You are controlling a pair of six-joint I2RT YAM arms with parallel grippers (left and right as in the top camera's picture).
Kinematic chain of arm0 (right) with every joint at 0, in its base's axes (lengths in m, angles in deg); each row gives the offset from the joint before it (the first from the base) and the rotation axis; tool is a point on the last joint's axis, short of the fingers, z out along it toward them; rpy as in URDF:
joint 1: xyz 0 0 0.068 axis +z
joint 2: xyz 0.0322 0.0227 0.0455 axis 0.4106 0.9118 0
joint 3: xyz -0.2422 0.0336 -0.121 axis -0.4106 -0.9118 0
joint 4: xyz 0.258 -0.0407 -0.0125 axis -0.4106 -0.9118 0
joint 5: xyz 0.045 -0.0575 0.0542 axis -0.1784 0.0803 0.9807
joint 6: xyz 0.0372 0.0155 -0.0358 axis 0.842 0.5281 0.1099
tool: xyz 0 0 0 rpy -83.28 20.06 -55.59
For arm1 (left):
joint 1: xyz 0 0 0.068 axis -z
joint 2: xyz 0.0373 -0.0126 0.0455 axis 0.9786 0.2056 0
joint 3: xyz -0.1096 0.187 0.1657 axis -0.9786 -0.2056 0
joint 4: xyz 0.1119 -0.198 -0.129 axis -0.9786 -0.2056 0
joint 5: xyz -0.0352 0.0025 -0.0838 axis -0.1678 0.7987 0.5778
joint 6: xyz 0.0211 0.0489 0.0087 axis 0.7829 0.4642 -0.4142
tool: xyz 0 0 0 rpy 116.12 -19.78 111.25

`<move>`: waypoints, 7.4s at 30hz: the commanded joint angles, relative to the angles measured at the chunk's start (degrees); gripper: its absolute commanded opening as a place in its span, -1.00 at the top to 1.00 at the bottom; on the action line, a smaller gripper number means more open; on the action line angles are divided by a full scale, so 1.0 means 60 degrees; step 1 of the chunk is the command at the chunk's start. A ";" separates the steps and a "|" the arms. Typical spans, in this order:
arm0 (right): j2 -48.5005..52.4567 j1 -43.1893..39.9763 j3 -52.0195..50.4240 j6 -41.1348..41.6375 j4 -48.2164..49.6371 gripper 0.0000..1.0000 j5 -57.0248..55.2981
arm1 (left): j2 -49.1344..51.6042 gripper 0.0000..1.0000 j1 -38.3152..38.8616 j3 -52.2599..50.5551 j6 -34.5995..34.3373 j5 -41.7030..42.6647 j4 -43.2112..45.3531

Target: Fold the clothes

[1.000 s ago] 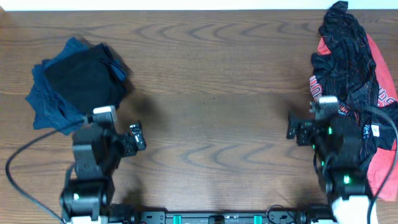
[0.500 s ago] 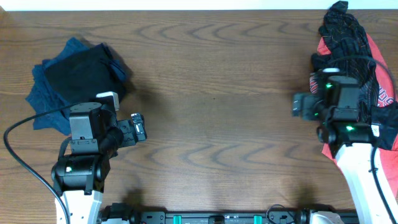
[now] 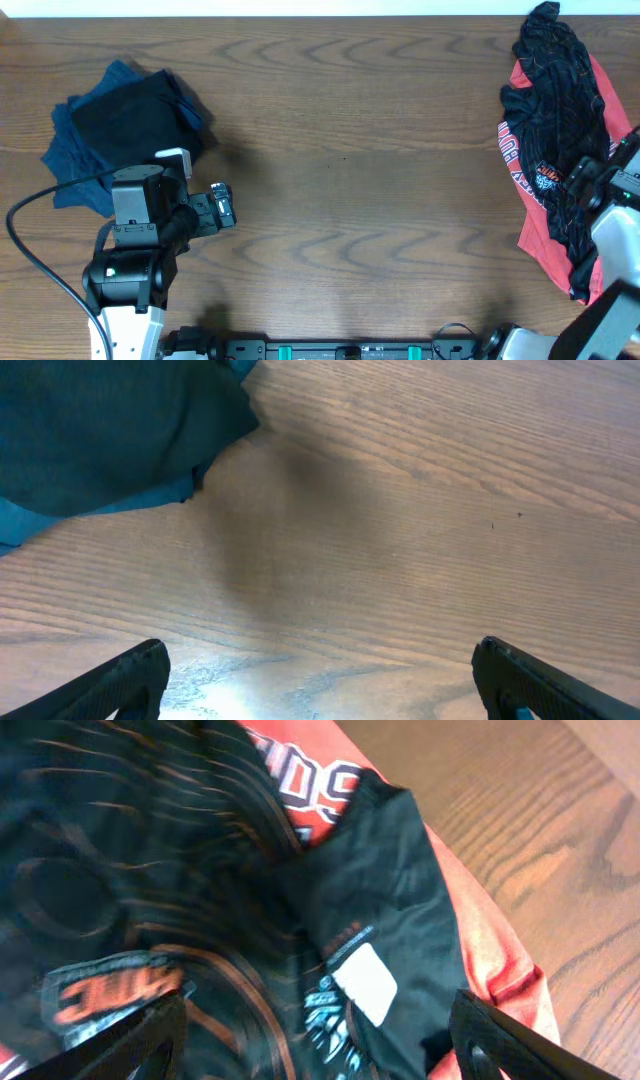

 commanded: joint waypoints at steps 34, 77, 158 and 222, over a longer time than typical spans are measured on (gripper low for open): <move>0.2517 -0.0885 0.0182 0.0954 0.2881 -0.18 -0.0248 | 0.0036 -0.96 -0.0011 0.0204 -0.0047 0.0120 -0.0029; 0.2830 -0.1086 0.0153 0.1206 0.2568 0.03 -0.0539 | 0.0036 -0.96 -0.0011 0.0204 -0.0047 0.0120 -0.0029; -0.2080 0.7741 0.0266 0.0583 0.1071 -0.52 -0.0801 | 0.0652 -0.96 0.0000 0.0175 -0.0200 0.1705 0.0233; -0.2565 0.4900 0.0266 0.0663 -0.1450 -0.62 -0.0168 | 0.6717 -0.96 0.0561 0.3424 -0.2357 0.1424 0.2266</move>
